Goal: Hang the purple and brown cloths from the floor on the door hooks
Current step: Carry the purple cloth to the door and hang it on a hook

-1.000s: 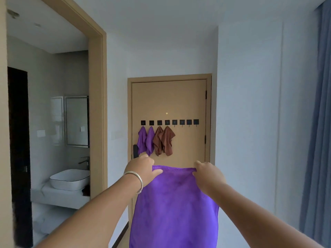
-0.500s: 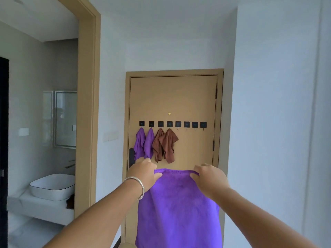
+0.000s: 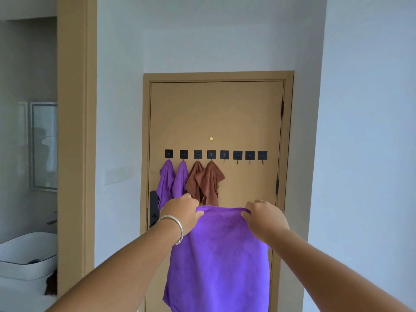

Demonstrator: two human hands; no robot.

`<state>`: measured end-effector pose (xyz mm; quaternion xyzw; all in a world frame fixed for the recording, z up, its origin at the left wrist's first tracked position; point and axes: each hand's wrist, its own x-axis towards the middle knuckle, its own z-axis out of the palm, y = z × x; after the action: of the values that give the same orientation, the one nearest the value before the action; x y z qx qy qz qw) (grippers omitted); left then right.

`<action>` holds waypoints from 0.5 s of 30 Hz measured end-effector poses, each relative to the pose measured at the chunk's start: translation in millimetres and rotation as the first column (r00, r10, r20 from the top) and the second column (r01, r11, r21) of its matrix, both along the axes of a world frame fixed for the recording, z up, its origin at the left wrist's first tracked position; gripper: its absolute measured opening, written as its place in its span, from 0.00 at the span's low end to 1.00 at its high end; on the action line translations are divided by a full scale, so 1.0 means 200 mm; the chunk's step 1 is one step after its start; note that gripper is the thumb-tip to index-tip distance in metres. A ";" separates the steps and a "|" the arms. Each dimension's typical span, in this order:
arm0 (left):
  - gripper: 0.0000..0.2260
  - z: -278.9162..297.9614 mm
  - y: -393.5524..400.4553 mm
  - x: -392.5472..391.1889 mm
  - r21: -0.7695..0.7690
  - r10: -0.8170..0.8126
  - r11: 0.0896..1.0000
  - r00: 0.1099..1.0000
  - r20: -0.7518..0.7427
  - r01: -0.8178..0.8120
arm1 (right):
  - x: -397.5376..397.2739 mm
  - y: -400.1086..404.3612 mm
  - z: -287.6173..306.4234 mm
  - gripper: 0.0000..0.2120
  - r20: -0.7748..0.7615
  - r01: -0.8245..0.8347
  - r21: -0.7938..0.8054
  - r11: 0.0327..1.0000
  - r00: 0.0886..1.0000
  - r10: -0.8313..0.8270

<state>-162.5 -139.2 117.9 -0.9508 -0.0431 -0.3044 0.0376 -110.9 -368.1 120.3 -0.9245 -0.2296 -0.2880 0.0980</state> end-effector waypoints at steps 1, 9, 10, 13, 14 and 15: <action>0.14 0.00 0.03 0.07 0.002 -0.002 1.000 1.000 -0.001 0.002 | 0.07 0.03 -0.01 0.13 -0.003 0.006 0.000 1.000 1.000 -0.006; 0.13 -0.03 0.26 0.67 0.000 -0.001 1.000 1.000 -0.013 0.001 | 0.68 0.23 -0.03 0.13 -0.007 -0.013 0.000 1.000 1.000 0.013; 0.13 -0.03 0.27 0.75 0.002 0.003 1.000 1.000 -0.022 -0.003 | 0.76 0.25 -0.03 0.13 -0.001 -0.020 -0.004 1.000 1.000 0.020; 0.13 -0.01 0.32 1.00 0.003 0.018 1.000 0.999 -0.044 -0.018 | 1.02 0.29 -0.01 0.13 0.005 -0.035 -0.002 0.999 0.999 0.035; 0.13 0.00 0.33 1.08 -0.001 0.020 1.000 0.999 -0.046 -0.020 | 1.11 0.30 0.00 0.13 0.005 -0.040 0.006 0.999 0.999 0.040; 0.13 0.02 0.34 1.17 -0.002 0.019 1.000 0.999 -0.044 -0.019 | 1.20 0.31 0.02 0.13 0.010 -0.043 0.012 0.999 0.999 0.043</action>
<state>72.4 -71.9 121.9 -0.9569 -0.0517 -0.2831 0.0402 129.5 -306.8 124.2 -0.9174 -0.2480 -0.2915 0.1088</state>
